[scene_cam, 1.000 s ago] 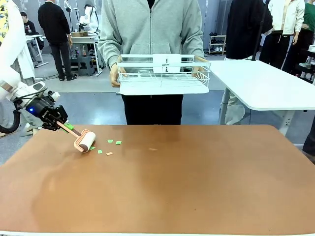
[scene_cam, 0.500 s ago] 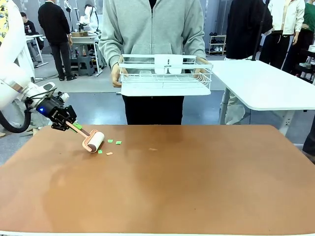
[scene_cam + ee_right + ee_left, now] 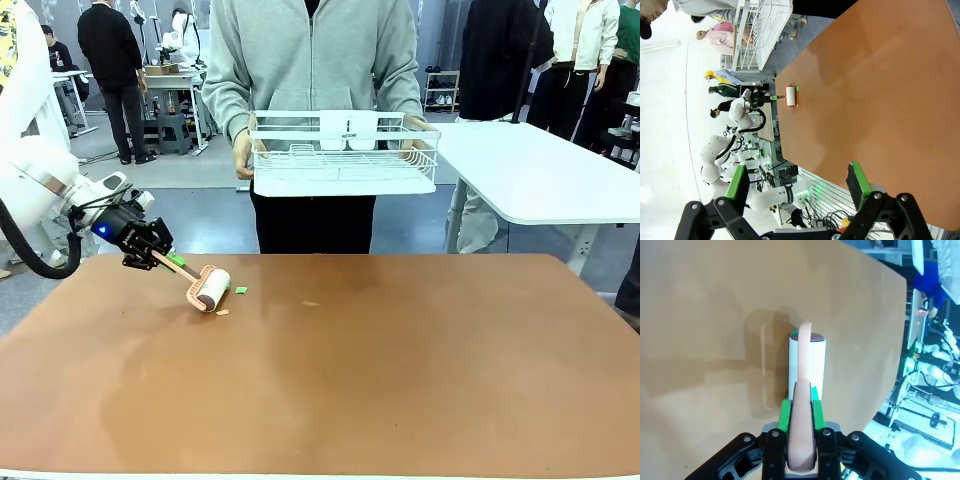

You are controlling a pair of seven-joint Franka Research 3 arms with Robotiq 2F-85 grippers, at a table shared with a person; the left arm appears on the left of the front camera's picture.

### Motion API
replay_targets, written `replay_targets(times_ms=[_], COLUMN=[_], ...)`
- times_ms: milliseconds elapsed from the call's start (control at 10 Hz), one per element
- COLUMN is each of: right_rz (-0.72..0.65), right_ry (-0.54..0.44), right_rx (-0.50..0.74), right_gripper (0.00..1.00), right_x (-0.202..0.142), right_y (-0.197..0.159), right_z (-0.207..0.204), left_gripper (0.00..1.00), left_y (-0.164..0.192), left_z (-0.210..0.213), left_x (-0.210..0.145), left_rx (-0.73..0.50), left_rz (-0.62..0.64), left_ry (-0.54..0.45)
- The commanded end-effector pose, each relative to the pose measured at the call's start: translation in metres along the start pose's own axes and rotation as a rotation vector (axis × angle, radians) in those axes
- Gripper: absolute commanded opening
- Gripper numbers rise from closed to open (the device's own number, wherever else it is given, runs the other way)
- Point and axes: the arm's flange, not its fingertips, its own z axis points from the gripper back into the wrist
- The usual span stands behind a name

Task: Clean the table.
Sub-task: Clean the table with the Lint Roller when the human lifts the Dish drying rack.

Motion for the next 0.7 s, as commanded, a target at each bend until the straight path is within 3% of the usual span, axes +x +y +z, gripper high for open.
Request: replay_targets(times_ms=[0,600], right_rz=[0.012,0.012], right_ry=[-0.002,-0.002], right_rx=[0.011,0.011], right_gripper=[1.00,1.00], right_x=[-0.002,-0.002], right_y=[0.002,0.002], right_z=[0.000,0.000], left_gripper=[0.21,0.21], left_y=[0.012,-0.002], left_z=[-0.033,-0.069], left_x=[-0.011,-0.012], left_rx=[0.064,0.007], left_rz=[-0.005,0.002], left_ry=[-0.147,-0.159])
